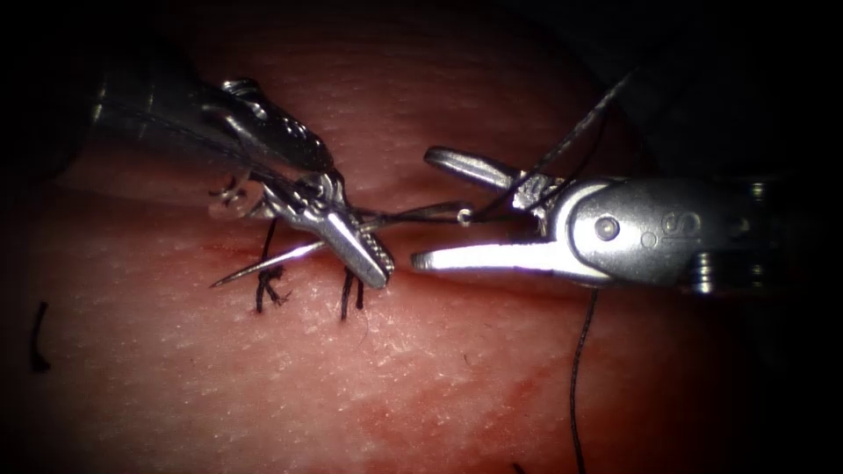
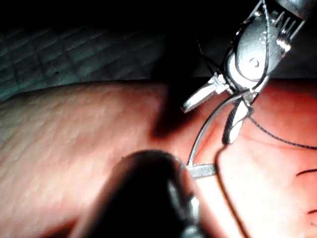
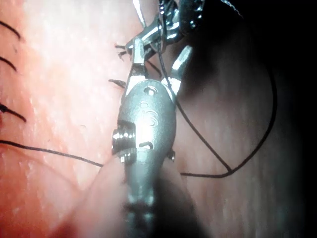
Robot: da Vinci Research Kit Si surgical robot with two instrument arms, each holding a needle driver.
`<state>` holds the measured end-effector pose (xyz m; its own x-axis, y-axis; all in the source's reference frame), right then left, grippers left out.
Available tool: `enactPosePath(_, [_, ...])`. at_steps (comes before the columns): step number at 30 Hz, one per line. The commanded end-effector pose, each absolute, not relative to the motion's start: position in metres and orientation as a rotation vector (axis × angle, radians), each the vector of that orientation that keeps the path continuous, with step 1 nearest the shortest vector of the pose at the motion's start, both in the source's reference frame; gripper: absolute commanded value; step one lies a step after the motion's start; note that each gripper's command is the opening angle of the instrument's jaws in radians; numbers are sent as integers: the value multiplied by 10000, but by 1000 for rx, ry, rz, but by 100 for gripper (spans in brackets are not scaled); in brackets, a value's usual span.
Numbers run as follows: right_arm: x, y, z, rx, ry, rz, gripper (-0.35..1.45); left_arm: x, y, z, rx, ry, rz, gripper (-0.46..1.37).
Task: Wound Closure
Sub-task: To adjust the right needle grip, pass the needle back to the left hand, then hand the needle back to the right gripper
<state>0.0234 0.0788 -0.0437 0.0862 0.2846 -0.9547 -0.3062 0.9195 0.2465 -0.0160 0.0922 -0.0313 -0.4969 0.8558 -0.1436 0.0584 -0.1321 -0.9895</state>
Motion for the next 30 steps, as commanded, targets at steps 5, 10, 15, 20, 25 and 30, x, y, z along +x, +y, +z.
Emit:
enactPosePath(5, [229,786,-438,-33,1452,493,105,-161,918,-318,-1106,-1516,1635,-35])
enactPosePath(10, [222,786,-438,-20,1462,618,103,-162,915,-322,-1174,-1473,1568,-35])
enactPosePath(15, [218,784,-439,8,1455,730,100,-162,915,-321,-1244,-1420,1500,-35])
enactPosePath(20, [218,779,-442,5,1446,807,97,-164,917,-315,-1313,-1311,1425,-35])
enactPosePath(25, [216,779,-447,-21,1419,826,92,-172,913,-304,-1349,-1201,1420,-35])
enactPosePath(30, [213,784,-449,-55,1387,853,89,-177,906,-291,-1387,-1119,1433,-35])
